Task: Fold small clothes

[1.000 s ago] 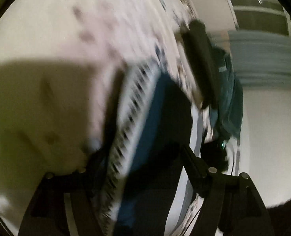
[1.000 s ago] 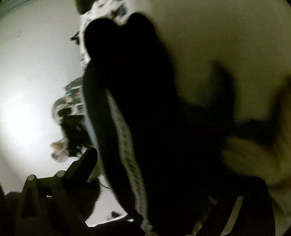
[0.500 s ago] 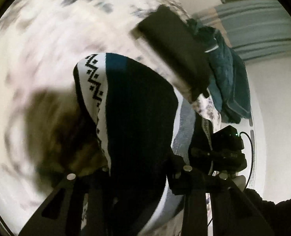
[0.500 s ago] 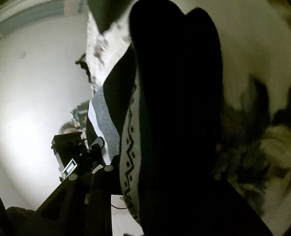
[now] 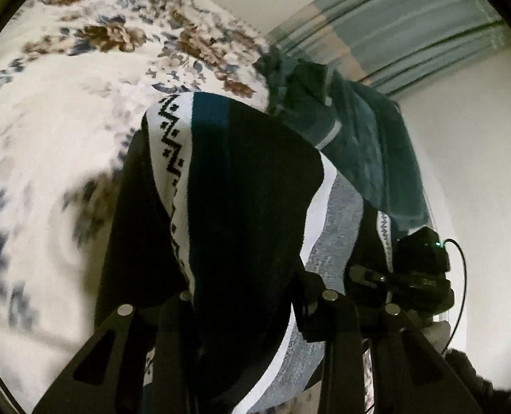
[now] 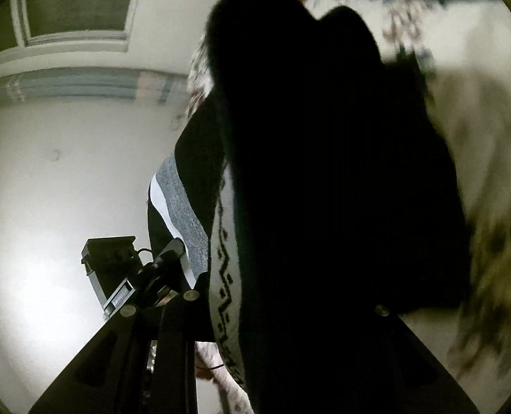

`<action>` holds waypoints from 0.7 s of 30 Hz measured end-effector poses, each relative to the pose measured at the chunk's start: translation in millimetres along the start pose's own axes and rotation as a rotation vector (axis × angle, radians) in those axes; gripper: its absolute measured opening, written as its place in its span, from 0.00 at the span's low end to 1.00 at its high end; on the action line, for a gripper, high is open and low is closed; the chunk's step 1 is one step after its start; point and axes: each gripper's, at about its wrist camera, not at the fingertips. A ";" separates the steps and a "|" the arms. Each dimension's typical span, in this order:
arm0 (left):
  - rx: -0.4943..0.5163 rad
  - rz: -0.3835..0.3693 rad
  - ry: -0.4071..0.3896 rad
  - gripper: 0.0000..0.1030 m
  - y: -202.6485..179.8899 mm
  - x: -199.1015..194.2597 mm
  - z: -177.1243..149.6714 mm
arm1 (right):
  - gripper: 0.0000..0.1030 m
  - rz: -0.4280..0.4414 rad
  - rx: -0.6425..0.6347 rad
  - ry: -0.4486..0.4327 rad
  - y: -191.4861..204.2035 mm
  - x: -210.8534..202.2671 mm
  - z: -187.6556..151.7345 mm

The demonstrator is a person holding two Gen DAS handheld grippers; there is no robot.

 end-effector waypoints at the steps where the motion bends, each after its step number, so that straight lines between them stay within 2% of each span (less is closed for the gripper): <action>1: -0.001 0.035 0.031 0.30 9.4 22.1 16.6 | 0.27 -0.039 0.002 0.003 -6.0 10.5 19.8; 3: 0.014 0.115 0.095 0.37 19.1 49.4 32.3 | 0.28 -0.110 0.003 0.012 -15.3 24.4 37.4; 4: 0.021 0.167 0.136 0.42 25.6 65.0 39.1 | 0.31 -0.152 0.014 0.028 -23.0 32.7 44.4; 5: 0.031 0.196 0.150 0.54 28.8 72.4 43.5 | 0.37 -0.180 0.032 0.036 -29.6 36.9 47.2; 6: 0.045 0.219 0.148 0.62 29.2 73.2 42.5 | 0.41 -0.194 0.039 0.034 -31.9 37.2 47.3; 7: 0.059 0.224 0.140 0.62 27.5 71.0 42.9 | 0.52 -0.223 0.037 0.021 -32.8 34.5 45.4; 8: 0.075 0.235 0.120 0.62 24.4 65.1 41.0 | 0.58 -0.254 0.026 0.011 -31.5 31.5 42.1; 9: 0.082 0.256 0.099 0.67 22.4 57.4 38.4 | 0.62 -0.320 -0.003 -0.002 -27.4 26.0 34.1; 10: 0.089 0.280 0.082 0.71 20.6 52.0 35.3 | 0.75 -0.386 -0.025 -0.012 -22.2 21.0 26.1; 11: 0.110 0.322 0.055 0.76 16.8 43.6 29.2 | 0.81 -0.469 -0.048 -0.028 -17.8 12.5 21.6; 12: 0.134 0.373 0.027 0.86 13.7 38.7 26.7 | 0.81 -0.567 -0.081 -0.051 -9.0 11.1 18.8; 14: 0.169 0.444 -0.007 1.00 8.4 28.5 11.8 | 0.83 -0.742 -0.136 -0.092 1.9 4.1 -17.4; 15: 0.176 0.467 -0.018 1.00 7.9 26.4 7.0 | 0.83 -0.797 -0.142 -0.090 -10.6 -21.9 -26.5; 17: 0.190 0.543 -0.047 1.00 3.5 19.0 -15.5 | 0.83 -0.868 -0.138 -0.080 -15.8 -14.5 -49.5; 18: 0.189 0.573 -0.055 1.00 2.3 16.7 -22.1 | 0.84 -0.897 -0.132 -0.083 -23.7 -30.8 -61.3; 20: 0.189 0.628 -0.065 1.00 -5.3 8.8 -39.3 | 0.98 -0.958 -0.120 -0.113 -23.2 -42.9 -78.2; 21: 0.189 0.641 -0.071 1.00 -10.5 4.6 -45.6 | 1.00 -0.983 -0.120 -0.125 -19.6 -32.3 -74.5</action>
Point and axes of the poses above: each gripper's, at about its wrist camera, not at the fingertips, and x roughly the way its jaws point, y to its left, z to its top, and after that the axes turned 3 degrees about -x, right-handed
